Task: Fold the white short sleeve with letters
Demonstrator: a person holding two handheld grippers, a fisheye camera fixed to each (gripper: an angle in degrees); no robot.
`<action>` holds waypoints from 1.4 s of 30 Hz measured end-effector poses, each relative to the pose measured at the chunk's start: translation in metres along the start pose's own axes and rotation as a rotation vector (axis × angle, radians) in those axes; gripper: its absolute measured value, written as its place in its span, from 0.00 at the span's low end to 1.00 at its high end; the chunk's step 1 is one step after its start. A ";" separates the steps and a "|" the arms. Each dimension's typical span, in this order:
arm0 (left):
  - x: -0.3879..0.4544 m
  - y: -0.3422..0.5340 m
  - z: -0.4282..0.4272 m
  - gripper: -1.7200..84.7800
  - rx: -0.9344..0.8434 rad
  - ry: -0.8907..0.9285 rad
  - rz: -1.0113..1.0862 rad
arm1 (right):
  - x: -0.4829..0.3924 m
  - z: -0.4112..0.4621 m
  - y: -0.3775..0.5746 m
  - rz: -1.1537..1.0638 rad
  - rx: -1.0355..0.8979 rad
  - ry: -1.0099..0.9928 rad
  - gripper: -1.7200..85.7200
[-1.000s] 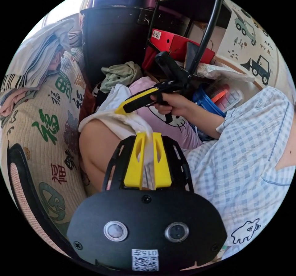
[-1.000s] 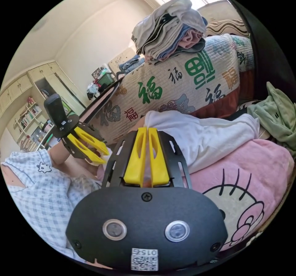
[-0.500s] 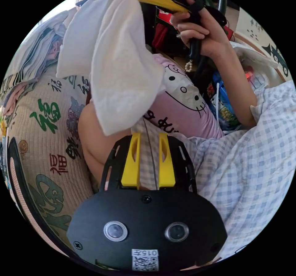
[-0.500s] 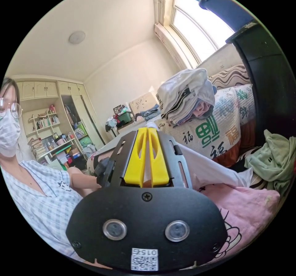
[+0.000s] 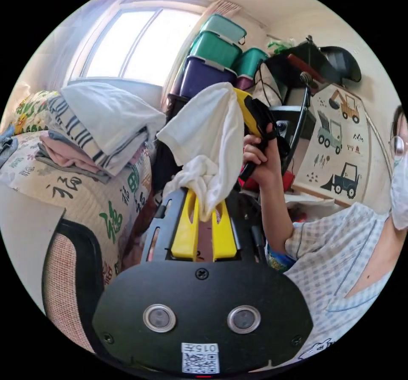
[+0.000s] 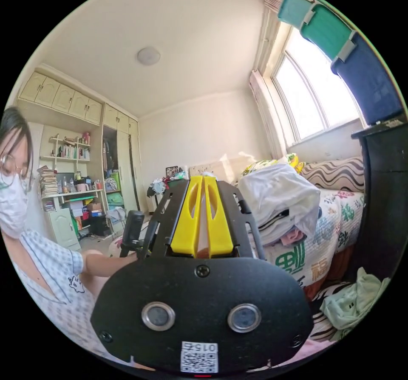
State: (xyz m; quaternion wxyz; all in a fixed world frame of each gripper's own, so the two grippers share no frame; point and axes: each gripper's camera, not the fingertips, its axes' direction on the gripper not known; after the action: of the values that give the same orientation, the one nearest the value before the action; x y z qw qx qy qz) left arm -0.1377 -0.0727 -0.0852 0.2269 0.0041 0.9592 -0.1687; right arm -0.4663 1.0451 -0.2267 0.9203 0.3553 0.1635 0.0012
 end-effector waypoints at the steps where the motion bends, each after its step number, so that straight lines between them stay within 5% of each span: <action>1: -0.001 -0.001 -0.017 0.05 0.009 -0.010 -0.011 | -0.004 0.011 -0.019 -0.019 0.007 -0.014 0.01; 4: 0.029 0.003 -0.108 0.05 0.057 -0.044 0.061 | -0.022 0.044 -0.074 -0.080 0.032 -0.093 0.01; 9: 0.125 0.052 -0.291 0.05 0.383 -0.177 0.232 | -0.099 0.150 -0.177 -0.209 0.064 -0.223 0.01; 13: 0.165 0.112 -0.390 0.05 0.617 -0.391 0.221 | -0.199 0.311 -0.240 -0.235 -0.195 -0.489 0.02; 17: 0.159 0.215 -0.467 0.05 0.707 -0.722 0.112 | -0.238 0.391 -0.188 -0.175 -0.341 -0.619 0.10; 21: 0.100 0.324 -0.507 0.05 0.602 -0.941 -0.084 | -0.211 0.393 -0.093 -0.229 -0.452 -0.673 0.13; 29: 0.067 0.483 -0.548 0.06 0.655 -0.941 -0.253 | -0.186 0.293 0.171 -0.234 -0.655 -0.687 0.17; 32: 0.082 0.514 -0.552 0.06 0.660 -0.952 -0.240 | -0.177 0.259 0.208 -0.124 -0.581 -0.632 0.17; 42: 0.101 0.585 -0.545 0.06 0.689 -0.974 -0.283 | -0.198 0.250 0.222 -0.270 -0.595 -0.441 0.17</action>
State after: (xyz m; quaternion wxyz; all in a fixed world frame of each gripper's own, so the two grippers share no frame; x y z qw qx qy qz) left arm -0.4149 0.6492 0.1403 0.6004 -0.1281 0.6268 -0.4800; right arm -0.5532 1.0242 0.1521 0.9881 0.0401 -0.0004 -0.1486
